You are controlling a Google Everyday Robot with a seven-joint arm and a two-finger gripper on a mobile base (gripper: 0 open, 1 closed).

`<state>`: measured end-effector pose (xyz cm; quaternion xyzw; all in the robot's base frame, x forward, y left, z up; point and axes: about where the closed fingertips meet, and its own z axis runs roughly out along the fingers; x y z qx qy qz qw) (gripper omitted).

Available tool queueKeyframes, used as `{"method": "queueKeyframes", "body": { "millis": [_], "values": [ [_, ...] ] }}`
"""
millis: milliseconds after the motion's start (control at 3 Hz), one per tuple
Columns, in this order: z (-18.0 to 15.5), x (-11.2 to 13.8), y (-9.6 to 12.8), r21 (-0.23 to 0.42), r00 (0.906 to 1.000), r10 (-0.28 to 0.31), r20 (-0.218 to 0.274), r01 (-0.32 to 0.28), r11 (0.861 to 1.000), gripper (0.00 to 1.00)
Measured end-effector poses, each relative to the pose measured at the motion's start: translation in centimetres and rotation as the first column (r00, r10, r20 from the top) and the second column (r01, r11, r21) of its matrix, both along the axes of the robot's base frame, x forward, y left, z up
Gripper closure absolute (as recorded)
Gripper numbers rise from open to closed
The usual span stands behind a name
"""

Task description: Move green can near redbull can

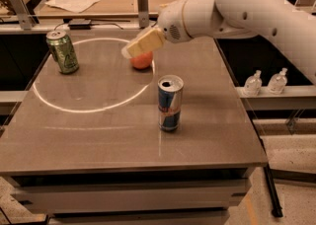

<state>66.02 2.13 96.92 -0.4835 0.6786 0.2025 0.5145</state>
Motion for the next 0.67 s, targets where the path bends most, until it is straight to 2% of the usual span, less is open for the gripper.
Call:
{"method": "queueKeyframes", "body": {
  "millis": [333,667],
  "values": [
    [0.12,0.24,4.48,0.025,0.9971,0.076,-0.001,-0.076,0.997,0.0],
    [0.12,0.24,4.49,0.025,0.9971,0.076,-0.001,-0.076,0.997,0.0]
  ]
}}
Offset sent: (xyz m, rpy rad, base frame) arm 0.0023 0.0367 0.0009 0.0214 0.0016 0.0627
